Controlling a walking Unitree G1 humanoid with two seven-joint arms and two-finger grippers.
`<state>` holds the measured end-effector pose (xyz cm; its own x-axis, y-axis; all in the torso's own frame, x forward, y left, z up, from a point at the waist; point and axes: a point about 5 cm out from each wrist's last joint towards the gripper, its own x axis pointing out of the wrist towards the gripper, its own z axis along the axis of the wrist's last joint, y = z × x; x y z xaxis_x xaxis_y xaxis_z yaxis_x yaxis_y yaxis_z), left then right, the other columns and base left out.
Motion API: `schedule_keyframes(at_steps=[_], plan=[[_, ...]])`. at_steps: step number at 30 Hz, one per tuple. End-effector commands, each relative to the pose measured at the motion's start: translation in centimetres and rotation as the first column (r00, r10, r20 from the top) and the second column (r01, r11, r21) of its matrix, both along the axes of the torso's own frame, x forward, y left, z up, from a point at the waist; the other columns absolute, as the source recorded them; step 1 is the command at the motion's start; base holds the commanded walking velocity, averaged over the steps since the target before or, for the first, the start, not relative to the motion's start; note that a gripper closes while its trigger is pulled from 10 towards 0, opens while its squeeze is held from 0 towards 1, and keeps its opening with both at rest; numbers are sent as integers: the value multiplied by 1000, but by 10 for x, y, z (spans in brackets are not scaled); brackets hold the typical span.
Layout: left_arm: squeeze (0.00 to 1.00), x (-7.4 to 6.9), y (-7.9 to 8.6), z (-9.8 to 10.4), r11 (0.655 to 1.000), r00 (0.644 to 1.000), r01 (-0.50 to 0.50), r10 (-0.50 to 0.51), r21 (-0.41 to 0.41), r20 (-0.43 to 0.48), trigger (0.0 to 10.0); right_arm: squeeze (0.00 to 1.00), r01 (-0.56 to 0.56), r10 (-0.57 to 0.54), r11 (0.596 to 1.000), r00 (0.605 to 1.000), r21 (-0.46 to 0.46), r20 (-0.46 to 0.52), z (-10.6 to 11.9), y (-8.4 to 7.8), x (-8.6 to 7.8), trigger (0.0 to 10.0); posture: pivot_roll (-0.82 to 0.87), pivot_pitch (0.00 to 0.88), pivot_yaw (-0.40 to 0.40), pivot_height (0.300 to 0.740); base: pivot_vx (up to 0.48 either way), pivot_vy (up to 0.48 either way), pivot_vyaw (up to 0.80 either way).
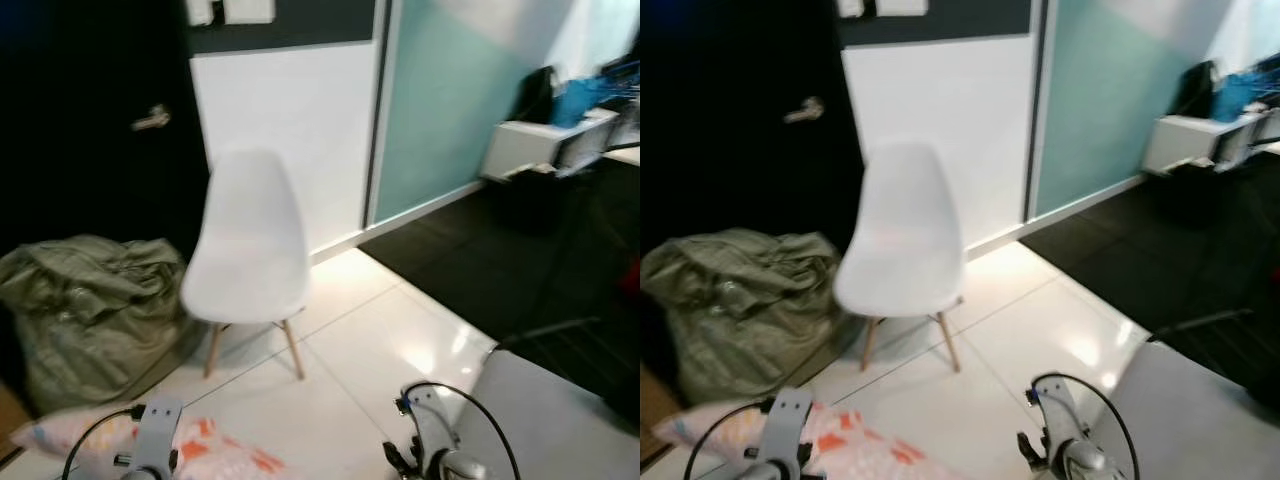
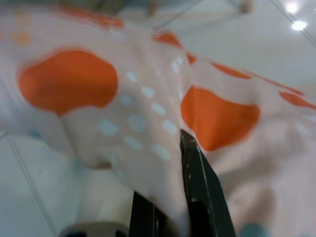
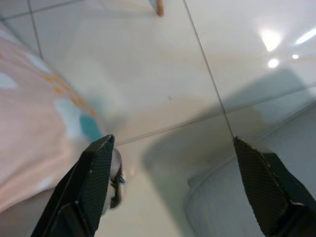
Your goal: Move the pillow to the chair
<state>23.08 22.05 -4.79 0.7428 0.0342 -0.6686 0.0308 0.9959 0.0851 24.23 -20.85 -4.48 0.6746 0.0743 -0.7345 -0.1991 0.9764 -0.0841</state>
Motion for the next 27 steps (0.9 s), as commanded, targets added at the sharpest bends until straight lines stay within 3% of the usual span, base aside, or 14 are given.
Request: schedule_keyframes(at_steps=[1, 6, 17, 22, 27], plan=[[0, 3, -2, 2, 1000, 1000, 20, -20, 3, 11, 10000, 0, 4, -4, 1000, 1000, 6, 15, 2, 5, 4, 10000, -220, 0, 4, 740, 251, 0, 0], [0, 6, -7, 3, 1000, 999, 27, -27, -3, 23, 10000, 0, 26, -27, 999, 1000, -41, -8, 0, 1, 2, 10000, -223, 0, 4, 740, 254, 0, 0], [0, 16, -52, 2, 996, 997, 75, -73, -47, 38, 10000, 0, 48, -48, 997, 999, -59, -3, 1, -1, 2, 10000, -225, 0, 3, 740, 261, 0, -772], [0, 16, -62, 1, 995, 996, 84, -82, -49, 34, 10000, 0, 61, -60, 997, 998, -55, 11, 1, -2, 3, 10000, -224, 0, 3, 740, 269, 0, -768], [0, 17, -68, 2, 995, 996, 82, -81, -51, 36, 10000, 0, 68, -67, 997, 997, -35, 39, 3, 0, 5, 10000, -222, 0, 0, 740, 277, 0, 0]])
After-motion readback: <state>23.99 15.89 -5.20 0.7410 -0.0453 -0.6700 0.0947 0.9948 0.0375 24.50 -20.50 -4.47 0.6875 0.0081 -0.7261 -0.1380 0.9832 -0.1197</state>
